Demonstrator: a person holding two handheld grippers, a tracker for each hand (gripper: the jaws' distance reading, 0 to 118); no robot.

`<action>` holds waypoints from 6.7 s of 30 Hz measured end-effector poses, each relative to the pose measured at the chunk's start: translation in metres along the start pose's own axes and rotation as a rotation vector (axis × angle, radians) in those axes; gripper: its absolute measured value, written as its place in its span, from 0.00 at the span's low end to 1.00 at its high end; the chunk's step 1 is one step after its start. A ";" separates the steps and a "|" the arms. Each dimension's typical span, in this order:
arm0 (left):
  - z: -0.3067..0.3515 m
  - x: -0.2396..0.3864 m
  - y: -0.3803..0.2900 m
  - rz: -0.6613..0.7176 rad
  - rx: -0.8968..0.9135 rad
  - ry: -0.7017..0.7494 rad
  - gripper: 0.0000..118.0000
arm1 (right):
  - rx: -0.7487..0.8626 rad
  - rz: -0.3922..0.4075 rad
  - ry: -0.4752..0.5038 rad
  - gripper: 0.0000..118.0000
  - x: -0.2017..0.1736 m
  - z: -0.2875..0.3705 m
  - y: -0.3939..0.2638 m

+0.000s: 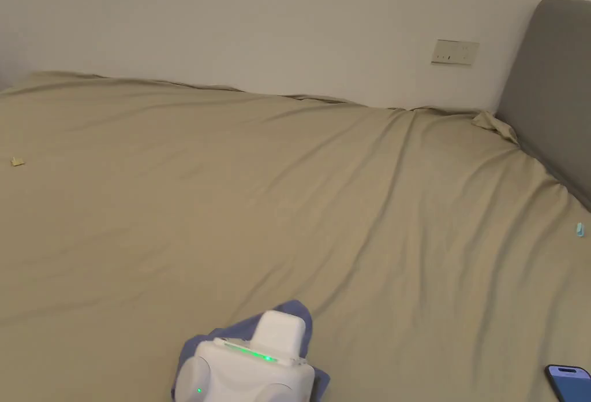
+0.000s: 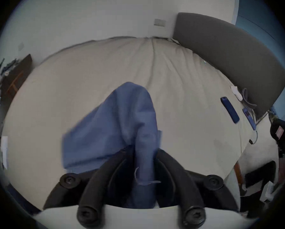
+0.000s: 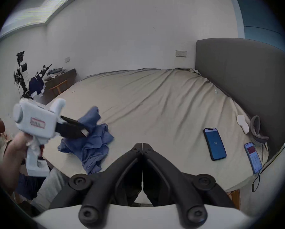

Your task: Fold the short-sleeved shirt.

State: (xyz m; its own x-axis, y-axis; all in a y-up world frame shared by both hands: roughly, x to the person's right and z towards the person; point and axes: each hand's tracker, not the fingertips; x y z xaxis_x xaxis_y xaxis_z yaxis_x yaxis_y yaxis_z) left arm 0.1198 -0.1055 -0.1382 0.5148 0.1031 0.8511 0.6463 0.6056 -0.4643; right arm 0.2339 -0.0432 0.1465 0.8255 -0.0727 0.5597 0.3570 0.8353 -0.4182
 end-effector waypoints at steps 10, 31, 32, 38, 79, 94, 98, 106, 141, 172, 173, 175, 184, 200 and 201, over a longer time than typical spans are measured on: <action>0.041 -0.056 -0.021 0.337 0.167 -0.256 0.75 | -0.002 -0.023 -0.004 0.02 0.005 -0.005 0.002; -0.039 -0.014 -0.093 0.423 0.050 -0.546 0.08 | -0.045 -0.022 0.132 0.02 -0.025 -0.034 0.000; -0.025 -0.019 -0.092 0.408 0.092 -0.548 0.08 | -0.042 -0.031 0.157 0.02 -0.026 -0.037 0.002; 0.065 -0.111 -0.103 0.427 0.304 -0.449 0.08 | -0.018 -0.054 0.435 0.02 -0.047 -0.092 0.028; 0.006 -0.186 -0.135 0.773 0.217 -0.484 0.25 | -0.366 -0.239 0.752 0.02 -0.066 -0.265 -0.002; 0.181 -0.490 -0.178 0.807 0.262 0.113 0.25 | -0.258 -0.123 0.652 0.02 -0.079 -0.184 0.027; 0.176 -0.531 -0.198 0.909 0.194 0.229 0.27 | -0.279 -0.134 0.622 0.02 -0.086 -0.176 0.018; 0.223 -0.491 -0.202 0.938 0.253 0.523 0.97 | -0.240 -0.074 0.591 0.02 -0.095 -0.133 0.025; 0.196 -0.090 0.069 0.036 0.732 0.425 0.36 | 0.375 0.077 -0.182 0.88 -0.059 -0.064 0.168; 0.181 -0.085 0.086 0.062 0.759 0.378 1.00 | 0.436 0.040 -0.182 1.00 -0.054 -0.064 0.177; 0.180 -0.085 0.086 0.064 0.759 0.382 1.00 | 0.437 0.052 -0.195 1.00 -0.054 -0.064 0.177; 0.180 -0.085 0.086 0.070 0.761 0.388 1.00 | 0.452 0.053 -0.197 1.00 -0.054 -0.063 0.176; 0.177 -0.086 0.084 0.056 0.753 0.402 1.00 | 0.477 0.000 -0.114 1.00 -0.052 -0.062 0.171; 0.181 -0.094 0.085 0.089 0.756 0.382 1.00 | 0.455 0.000 -0.188 1.00 -0.052 -0.064 0.175; 0.181 -0.095 0.085 0.090 0.757 0.382 1.00 | 0.453 0.016 -0.181 1.00 -0.053 -0.063 0.175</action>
State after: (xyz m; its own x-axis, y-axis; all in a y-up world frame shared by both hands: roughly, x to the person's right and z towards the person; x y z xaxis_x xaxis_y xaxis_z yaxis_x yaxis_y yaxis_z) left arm 0.0236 0.0789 -0.2136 0.7885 -0.0147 0.6148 0.1129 0.9862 -0.1211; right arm 0.2798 0.0723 -0.0018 0.7257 0.0041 0.6880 0.0862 0.9916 -0.0969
